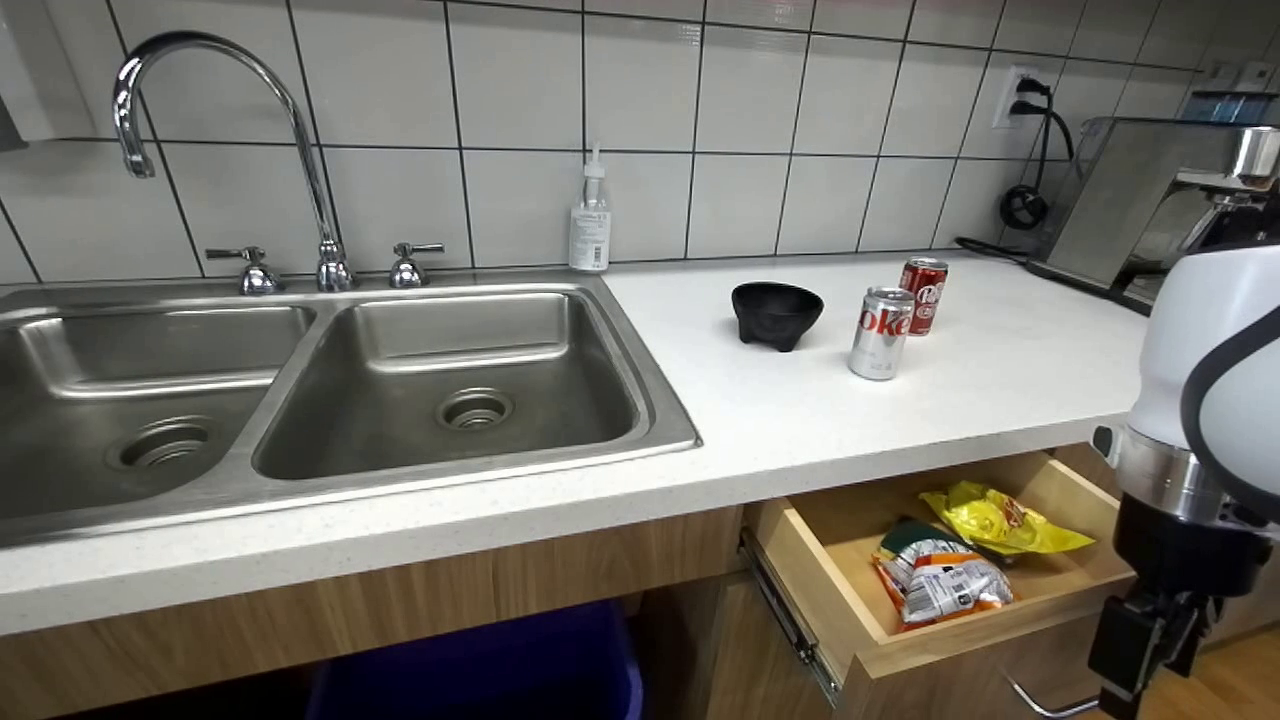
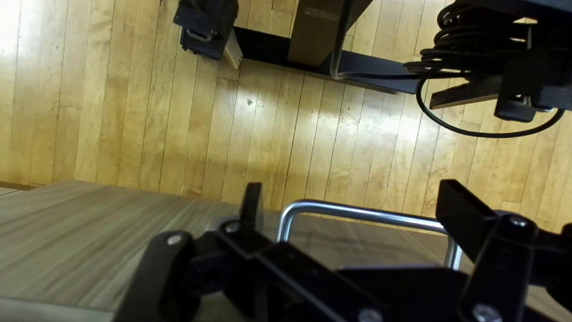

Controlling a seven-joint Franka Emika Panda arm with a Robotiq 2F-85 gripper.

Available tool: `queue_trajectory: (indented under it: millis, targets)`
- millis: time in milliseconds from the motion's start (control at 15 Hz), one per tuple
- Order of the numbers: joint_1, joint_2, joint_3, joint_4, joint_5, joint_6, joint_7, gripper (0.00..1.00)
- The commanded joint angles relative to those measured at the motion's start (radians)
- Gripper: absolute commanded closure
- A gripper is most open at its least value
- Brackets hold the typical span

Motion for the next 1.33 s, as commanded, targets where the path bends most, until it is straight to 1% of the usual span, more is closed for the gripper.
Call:
queue_trajectory:
  millis: [0, 400, 1267]
  targets:
    - [-0.043, 0.017, 0.044, 0.001, 0.003, 0.082, 0.048, 0.0]
    - [-0.1, 0.013, 0.103, 0.002, 0.017, 0.157, 0.069, 0.0]
    - [-0.187, -0.014, 0.158, 0.008, 0.013, 0.233, 0.084, 0.0]
